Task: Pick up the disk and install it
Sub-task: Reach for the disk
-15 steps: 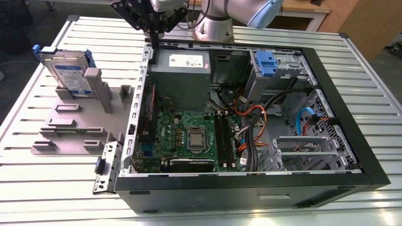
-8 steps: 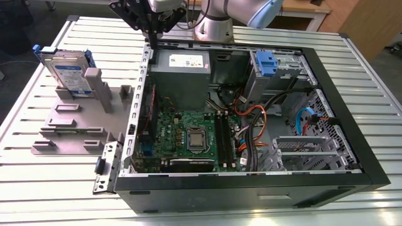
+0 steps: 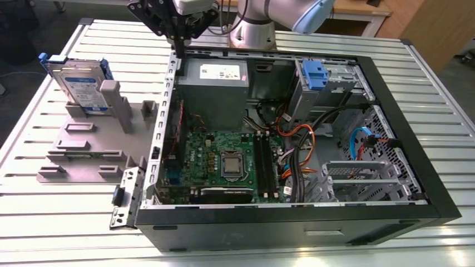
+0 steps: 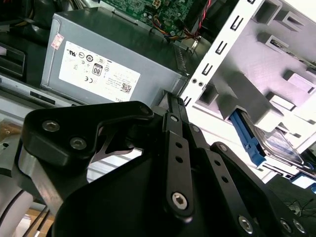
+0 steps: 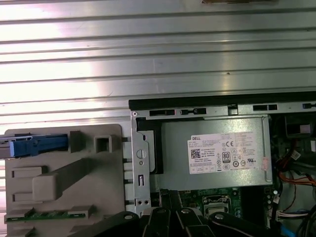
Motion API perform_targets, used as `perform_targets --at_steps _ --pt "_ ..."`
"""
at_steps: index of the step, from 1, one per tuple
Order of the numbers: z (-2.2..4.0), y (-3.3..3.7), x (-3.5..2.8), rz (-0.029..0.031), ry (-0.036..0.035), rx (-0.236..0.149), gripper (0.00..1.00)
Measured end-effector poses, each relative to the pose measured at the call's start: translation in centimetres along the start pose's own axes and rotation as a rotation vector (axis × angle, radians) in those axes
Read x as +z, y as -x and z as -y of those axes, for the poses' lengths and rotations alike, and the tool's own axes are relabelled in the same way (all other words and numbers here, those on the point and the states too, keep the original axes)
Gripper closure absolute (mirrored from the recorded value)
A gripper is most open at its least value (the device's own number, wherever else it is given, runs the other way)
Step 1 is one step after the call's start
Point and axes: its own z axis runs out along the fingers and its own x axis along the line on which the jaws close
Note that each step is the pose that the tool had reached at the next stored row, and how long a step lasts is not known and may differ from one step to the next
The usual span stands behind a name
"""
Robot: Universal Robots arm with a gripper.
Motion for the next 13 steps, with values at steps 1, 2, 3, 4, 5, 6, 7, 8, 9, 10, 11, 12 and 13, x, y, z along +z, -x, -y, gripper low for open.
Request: perform_targets --at_steps 1,2,3,4,5,6,7,8,9,10,11,12,13 --pt "0.0 -0.02 0.01 0.0 0.0 0.0 0.89" --pt "0.0 -0.05 0.01 0.0 0.0 0.0 0.89" --pt "0.01 -0.07 0.01 -0.0001 -0.0001 0.0 0.89" --pt "0.01 -0.09 0.02 0.0 0.0 0.0 0.89" --pt "0.01 -0.12 0.03 0.0 0.0 0.0 0.89" --pt "0.01 -0.14 0.03 -0.0001 -0.0001 0.0 0.89" --pt "0.01 -0.16 0.04 -0.0001 0.0 0.0 0.89" --pt "0.01 -0.18 0.04 -0.0001 0.0 0.0 0.89" --pt "0.02 -0.2 0.05 -0.0001 0.0 0.0 0.89" --pt "0.02 -0.22 0.05 -0.0001 0.0 0.0 0.89" --pt "0.02 -0.25 0.06 -0.0001 0.0 0.0 0.89" --pt "0.02 -0.27 0.06 -0.0001 0.0 0.0 0.89" --pt "0.02 -0.3 0.07 -0.0001 0.0 0.0 0.89"
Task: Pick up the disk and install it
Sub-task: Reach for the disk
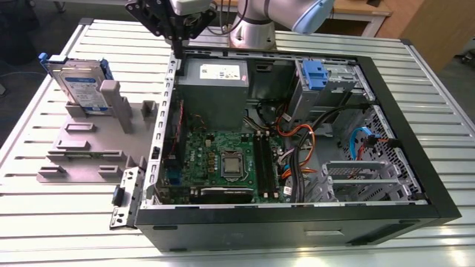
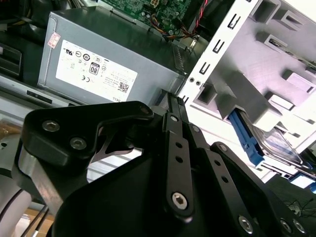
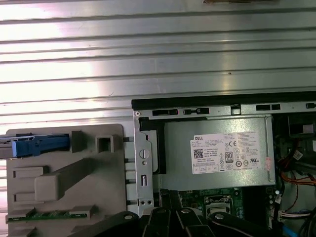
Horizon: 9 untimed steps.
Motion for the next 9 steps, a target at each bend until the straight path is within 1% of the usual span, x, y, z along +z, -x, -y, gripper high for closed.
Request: perform_targets --at_steps 9 --pt "0.03 -0.32 0.03 -0.0001 -0.0001 0.0 0.89"
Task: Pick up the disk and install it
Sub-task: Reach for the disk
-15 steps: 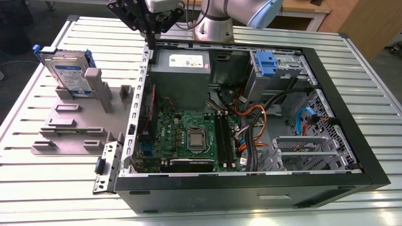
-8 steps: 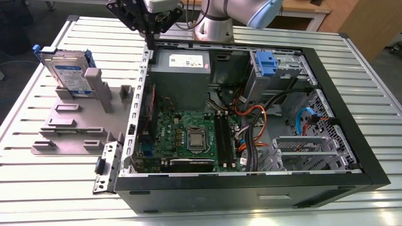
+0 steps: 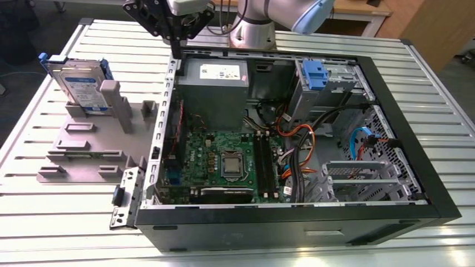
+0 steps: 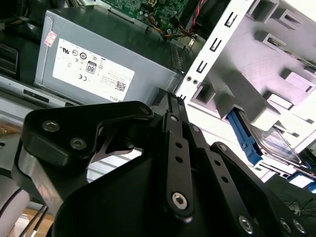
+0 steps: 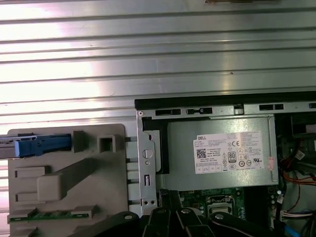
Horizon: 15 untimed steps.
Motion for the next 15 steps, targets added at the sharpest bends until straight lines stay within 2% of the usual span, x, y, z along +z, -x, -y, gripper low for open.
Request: perform_targets --at_steps 15 --pt "0.04 -0.42 0.07 0.0 0.0 0.0 0.89"
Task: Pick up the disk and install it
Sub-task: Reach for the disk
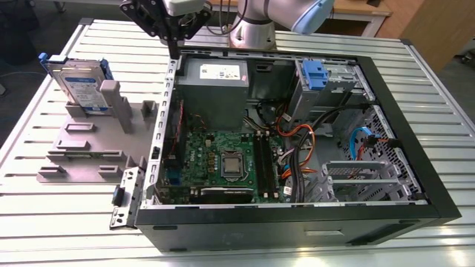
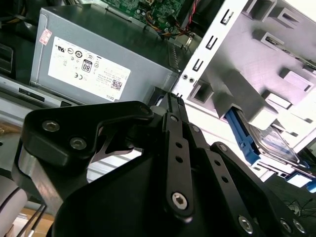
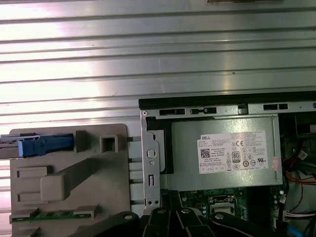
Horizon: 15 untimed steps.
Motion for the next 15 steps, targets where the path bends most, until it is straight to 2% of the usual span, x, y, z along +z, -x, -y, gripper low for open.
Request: perform_targets --at_steps 15 --pt "0.04 -0.47 0.06 0.0 0.0 0.0 0.89"
